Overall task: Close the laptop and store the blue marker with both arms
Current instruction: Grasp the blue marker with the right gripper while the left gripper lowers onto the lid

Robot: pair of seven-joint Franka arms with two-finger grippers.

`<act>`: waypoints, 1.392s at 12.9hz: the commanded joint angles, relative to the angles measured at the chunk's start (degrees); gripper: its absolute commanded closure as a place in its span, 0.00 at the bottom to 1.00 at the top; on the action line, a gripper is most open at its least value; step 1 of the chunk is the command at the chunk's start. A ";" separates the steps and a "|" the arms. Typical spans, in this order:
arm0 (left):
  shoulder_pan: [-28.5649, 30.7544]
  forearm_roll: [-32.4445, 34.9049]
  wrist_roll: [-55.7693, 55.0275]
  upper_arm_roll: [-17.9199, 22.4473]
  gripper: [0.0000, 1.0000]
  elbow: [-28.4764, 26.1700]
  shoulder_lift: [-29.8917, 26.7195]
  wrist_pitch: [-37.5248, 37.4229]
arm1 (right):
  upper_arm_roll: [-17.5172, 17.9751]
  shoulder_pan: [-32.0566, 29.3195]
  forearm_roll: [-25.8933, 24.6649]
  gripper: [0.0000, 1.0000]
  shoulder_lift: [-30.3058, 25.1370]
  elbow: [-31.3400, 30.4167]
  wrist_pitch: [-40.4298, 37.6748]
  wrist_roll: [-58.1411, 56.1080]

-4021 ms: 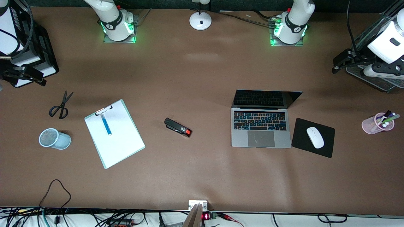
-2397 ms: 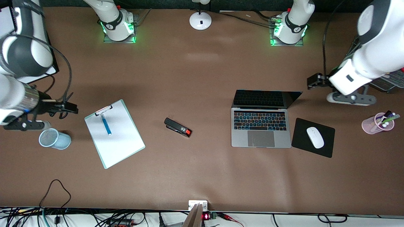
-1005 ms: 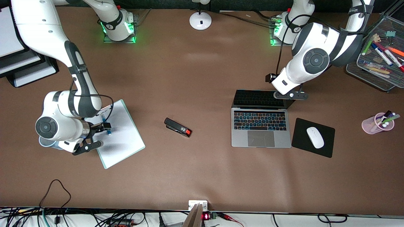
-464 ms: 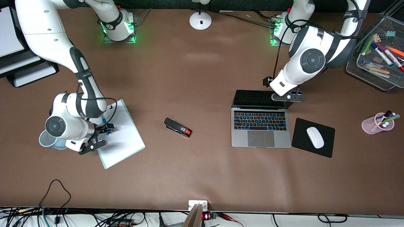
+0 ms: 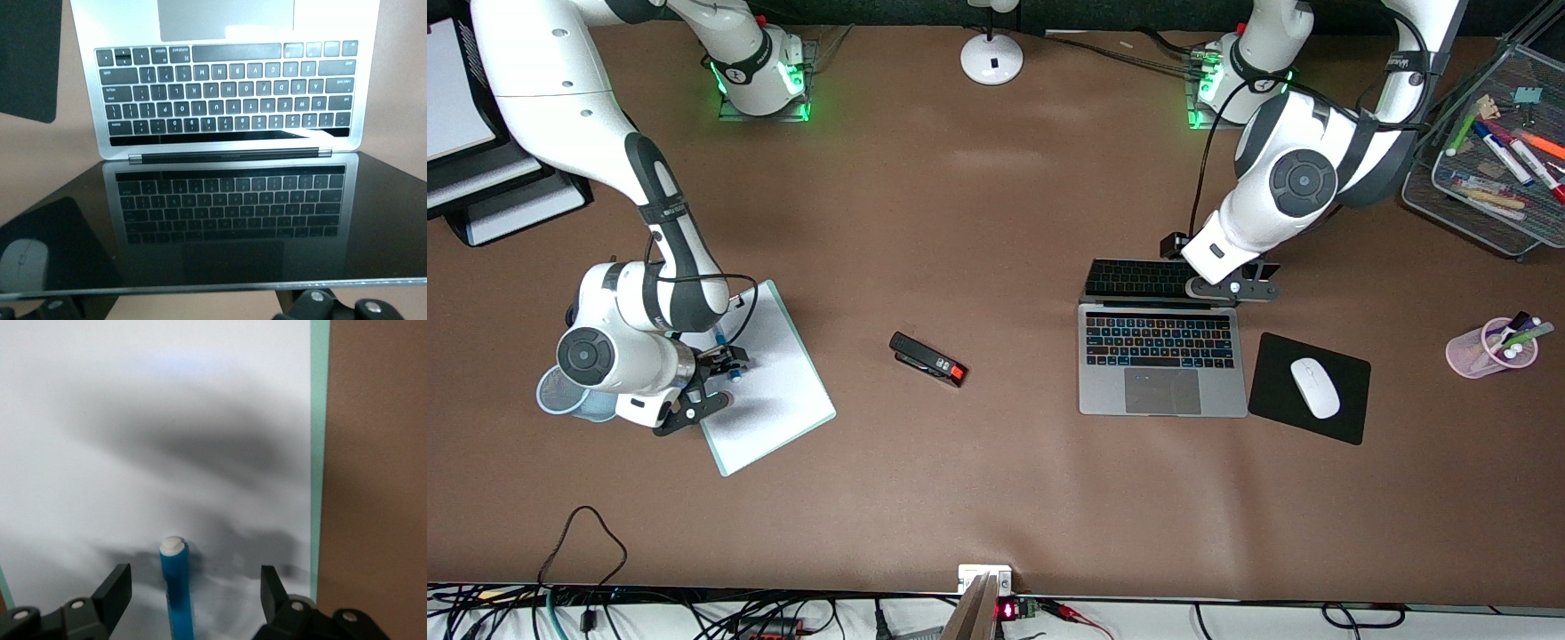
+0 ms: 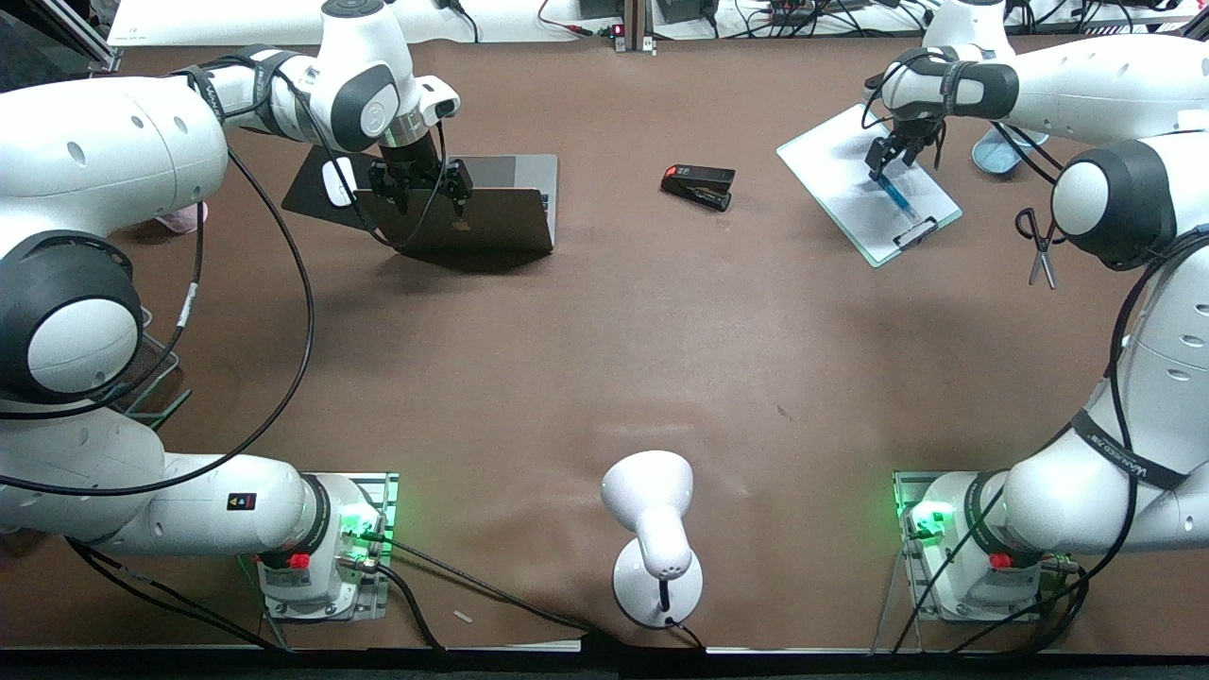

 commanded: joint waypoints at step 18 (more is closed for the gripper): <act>1.52 -0.41 -0.35 0.57 0.00 8.99 14.83 17.38 | 0.18 1.76 -0.18 0.69 0.14 -0.37 0.22 4.29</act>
